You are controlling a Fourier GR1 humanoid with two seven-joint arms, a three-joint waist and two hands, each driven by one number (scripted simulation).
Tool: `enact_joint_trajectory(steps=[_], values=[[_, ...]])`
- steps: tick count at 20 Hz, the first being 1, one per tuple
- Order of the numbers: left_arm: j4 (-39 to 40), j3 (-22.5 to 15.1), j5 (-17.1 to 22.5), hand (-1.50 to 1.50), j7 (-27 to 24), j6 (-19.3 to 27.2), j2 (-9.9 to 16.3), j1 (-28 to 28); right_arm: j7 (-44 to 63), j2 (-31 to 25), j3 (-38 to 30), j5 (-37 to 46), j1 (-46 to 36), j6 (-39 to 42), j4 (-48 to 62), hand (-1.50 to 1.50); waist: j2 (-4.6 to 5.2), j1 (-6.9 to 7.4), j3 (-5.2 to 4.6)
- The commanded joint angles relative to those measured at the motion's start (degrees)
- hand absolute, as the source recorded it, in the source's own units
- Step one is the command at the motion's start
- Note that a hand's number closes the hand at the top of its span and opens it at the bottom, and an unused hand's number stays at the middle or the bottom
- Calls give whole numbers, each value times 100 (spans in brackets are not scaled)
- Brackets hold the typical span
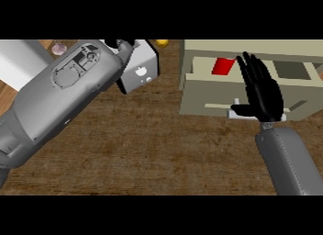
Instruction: Pick up the can, place it into the drawer and close the drawer
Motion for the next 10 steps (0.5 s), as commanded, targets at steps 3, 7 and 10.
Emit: enact_joint_trajectory(steps=[3,7,10], values=[[-577,-24,-153,-150,211,-39,354,463,-45,186,-295,91,-624,-759,1366,-150,134,-17,127],[-941,76,-113,-150,372,-145,676,659,149,245,-528,209,-1418,-1056,2170,-150,175,129,129],[-1247,84,-146,-150,265,-142,763,1119,41,193,-699,221,-1713,-1469,2775,-150,205,162,131]])
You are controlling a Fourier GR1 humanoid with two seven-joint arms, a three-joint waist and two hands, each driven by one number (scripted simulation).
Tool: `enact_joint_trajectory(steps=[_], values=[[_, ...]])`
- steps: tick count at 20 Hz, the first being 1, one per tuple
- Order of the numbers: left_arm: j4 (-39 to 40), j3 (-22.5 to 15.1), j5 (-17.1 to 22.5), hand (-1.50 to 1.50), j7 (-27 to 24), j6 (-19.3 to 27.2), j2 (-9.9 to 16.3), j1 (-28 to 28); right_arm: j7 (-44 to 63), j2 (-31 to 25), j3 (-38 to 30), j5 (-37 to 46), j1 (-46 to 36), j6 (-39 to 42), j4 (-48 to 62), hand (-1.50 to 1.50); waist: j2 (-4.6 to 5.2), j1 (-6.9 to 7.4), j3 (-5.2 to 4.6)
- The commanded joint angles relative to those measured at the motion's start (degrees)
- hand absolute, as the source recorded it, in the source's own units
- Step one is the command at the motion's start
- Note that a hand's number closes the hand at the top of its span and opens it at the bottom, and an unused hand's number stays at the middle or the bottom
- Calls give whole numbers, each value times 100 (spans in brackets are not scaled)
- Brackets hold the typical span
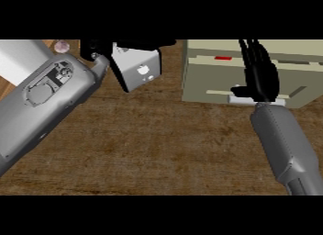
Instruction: Pick up the can, place it into the drawer and close the drawer
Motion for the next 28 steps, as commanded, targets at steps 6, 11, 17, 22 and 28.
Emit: enact_joint_trajectory(steps=[6,11,17,22,28], values=[[-759,88,-200,-150,87,-57,388,611,42,82,-343,149,-1250,-780,1858,-150,141,96,83],[-1163,-50,-379,-150,249,135,368,940,169,-22,-471,132,-1927,-726,2295,-150,125,91,82],[-1426,44,-359,-150,214,-38,477,1121,245,-67,-594,106,-2319,-757,2711,-150,208,255,85],[-1645,178,-364,-150,168,-117,615,1452,-32,-107,-739,-21,-2352,-914,2890,-150,200,209,86],[-1755,178,-422,-150,43,-164,562,1582,-895,54,-1312,-812,-2639,-509,2687,-150,197,210,103]])
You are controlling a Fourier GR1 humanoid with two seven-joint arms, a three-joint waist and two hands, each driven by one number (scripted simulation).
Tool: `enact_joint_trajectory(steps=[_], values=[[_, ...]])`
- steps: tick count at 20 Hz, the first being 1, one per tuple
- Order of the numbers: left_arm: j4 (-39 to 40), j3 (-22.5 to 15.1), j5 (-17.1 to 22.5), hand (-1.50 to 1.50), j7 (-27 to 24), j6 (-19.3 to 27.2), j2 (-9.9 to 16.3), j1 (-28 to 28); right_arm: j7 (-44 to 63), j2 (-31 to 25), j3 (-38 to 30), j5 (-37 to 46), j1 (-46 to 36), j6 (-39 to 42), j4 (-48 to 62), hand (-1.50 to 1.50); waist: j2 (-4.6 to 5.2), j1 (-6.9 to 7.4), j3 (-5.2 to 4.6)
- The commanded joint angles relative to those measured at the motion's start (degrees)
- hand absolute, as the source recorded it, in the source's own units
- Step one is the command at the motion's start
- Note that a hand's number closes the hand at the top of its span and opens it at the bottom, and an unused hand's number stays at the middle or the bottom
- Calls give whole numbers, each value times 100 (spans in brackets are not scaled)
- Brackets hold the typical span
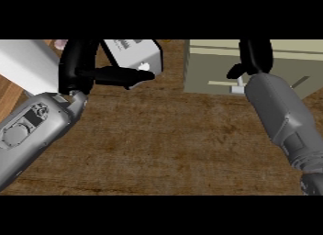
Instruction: Pick up the can, place it into the drawer and close the drawer
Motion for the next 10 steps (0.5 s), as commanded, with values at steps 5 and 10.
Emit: enact_joint_trajectory(steps=[5,10], values=[[-161,48,-63,-150,-101,-73,69,246,-708,644,-990,-1241,-443,170,-234,-150,22,152,16],[-140,131,-98,-150,-233,-32,98,550,-1223,782,-1536,-1947,-691,737,-417,-150,-73,-41,5]])
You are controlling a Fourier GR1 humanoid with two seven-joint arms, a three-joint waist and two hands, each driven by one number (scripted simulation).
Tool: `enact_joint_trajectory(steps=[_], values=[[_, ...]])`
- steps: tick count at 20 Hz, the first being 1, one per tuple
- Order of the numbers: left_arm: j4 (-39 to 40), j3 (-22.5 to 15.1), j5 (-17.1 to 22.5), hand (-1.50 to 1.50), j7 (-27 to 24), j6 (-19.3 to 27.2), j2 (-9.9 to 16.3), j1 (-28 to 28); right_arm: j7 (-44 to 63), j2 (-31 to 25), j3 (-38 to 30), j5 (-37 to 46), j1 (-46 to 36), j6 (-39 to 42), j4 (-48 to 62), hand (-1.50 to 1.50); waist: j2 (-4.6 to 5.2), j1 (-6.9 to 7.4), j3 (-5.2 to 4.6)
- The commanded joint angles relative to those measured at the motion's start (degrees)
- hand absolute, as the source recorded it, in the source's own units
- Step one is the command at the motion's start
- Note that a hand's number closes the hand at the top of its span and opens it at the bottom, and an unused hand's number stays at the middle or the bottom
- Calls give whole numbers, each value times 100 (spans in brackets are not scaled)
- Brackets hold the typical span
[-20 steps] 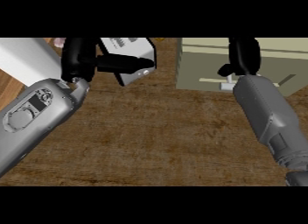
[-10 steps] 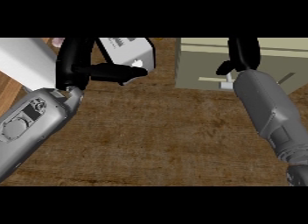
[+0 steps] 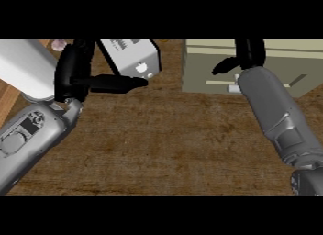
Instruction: Pick up the can, place it into the drawer and close the drawer
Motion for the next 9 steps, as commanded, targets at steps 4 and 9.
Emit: enact_joint_trajectory(steps=[4,9], values=[[74,48,-99,-150,-144,52,-81,245,-360,548,-1133,-1473,-580,614,-290,-150,-43,-3,-13],[-303,209,-177,-150,-89,1,78,482,-490,248,-1275,-1701,-561,1030,-160,-150,-83,-58,-23]])
